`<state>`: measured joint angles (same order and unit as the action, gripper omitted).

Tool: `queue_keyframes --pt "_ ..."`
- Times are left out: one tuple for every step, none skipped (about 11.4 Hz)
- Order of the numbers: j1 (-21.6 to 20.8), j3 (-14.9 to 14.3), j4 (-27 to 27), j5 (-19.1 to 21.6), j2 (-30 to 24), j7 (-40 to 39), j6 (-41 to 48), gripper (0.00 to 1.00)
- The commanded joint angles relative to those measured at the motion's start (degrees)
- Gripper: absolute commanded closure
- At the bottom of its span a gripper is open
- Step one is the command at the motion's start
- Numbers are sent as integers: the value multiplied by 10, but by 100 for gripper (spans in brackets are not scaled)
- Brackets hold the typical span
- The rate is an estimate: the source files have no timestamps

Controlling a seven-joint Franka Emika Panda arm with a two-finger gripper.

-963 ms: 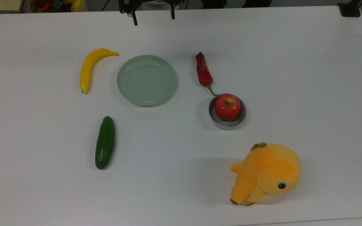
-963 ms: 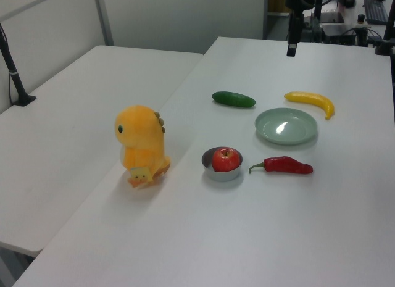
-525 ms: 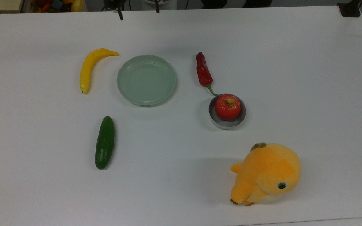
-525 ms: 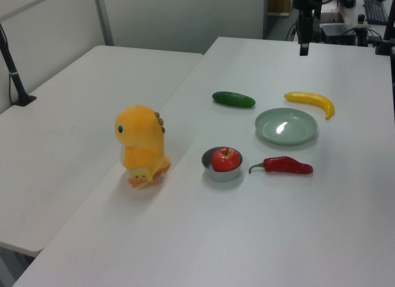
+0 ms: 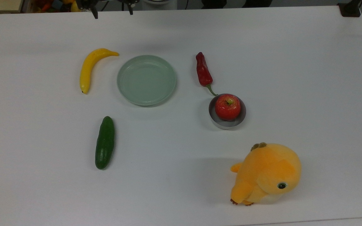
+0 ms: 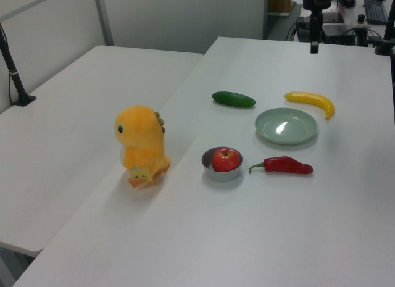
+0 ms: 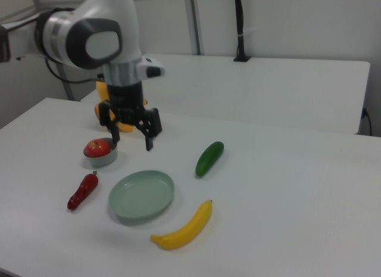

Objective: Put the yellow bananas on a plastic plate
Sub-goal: 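Move the gripper down toward the yellow banana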

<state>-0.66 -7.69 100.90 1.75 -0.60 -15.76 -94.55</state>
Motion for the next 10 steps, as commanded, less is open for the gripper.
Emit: queue_keyframes --pt "7 -49 35 5 9 -7 -28 0" --pt "8 -58 48 5 23 -6 -52 0" --pt "13 -62 69 5 34 -6 -90 0" --pt "21 -64 92 5 45 -6 -139 0" --pt "26 -72 111 5 53 -6 -188 0" --pt "27 -82 120 5 61 -6 -221 0" --pt "27 -87 126 5 84 -6 -250 0" --pt "35 -87 127 5 103 -6 -277 0" --pt "39 -87 127 5 120 -6 -295 0" --pt "44 -87 127 5 137 -6 -317 0"
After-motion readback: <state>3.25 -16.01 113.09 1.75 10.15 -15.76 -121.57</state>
